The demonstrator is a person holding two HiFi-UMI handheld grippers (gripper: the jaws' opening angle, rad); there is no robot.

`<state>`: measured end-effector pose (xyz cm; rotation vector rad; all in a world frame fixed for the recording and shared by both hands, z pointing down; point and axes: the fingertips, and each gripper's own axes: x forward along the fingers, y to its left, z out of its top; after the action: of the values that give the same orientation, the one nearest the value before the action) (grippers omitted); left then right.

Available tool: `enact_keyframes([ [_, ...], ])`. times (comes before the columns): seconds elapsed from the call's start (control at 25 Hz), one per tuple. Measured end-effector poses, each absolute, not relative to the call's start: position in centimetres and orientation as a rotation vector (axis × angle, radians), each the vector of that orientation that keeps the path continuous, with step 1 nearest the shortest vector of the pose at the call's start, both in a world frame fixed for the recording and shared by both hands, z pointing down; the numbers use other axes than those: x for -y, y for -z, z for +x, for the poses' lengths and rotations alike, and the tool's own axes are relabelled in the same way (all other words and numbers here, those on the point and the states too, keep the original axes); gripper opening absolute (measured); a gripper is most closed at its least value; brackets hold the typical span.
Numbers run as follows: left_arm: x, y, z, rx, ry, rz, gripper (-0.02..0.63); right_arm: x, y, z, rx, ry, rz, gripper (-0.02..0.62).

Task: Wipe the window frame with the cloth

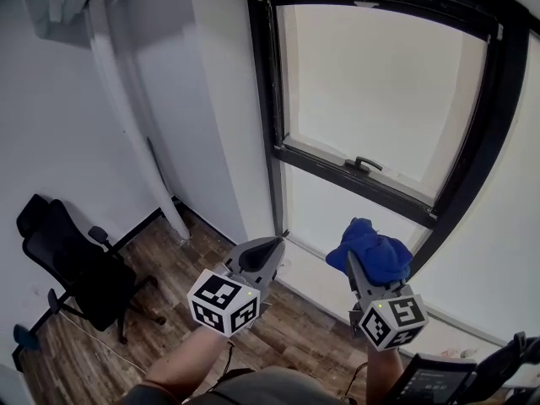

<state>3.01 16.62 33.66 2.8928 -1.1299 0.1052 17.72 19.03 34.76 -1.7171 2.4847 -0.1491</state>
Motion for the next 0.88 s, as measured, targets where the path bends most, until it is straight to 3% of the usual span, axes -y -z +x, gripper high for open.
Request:
enact_keyframes([
  [0.4, -10.6, -34.4, 2.3, 1.116, -0.09, 2.882, 0.005, -13.1, -35.1, 16.4, -2.514, 0.124, -1.71, 0.156],
  [0.88, 2.0, -33.2, -3.4, 1.054, -0.009, 2.907, 0.005, -1.4, -33.5, 10.7, -2.469, 0.09, -1.805, 0.156],
])
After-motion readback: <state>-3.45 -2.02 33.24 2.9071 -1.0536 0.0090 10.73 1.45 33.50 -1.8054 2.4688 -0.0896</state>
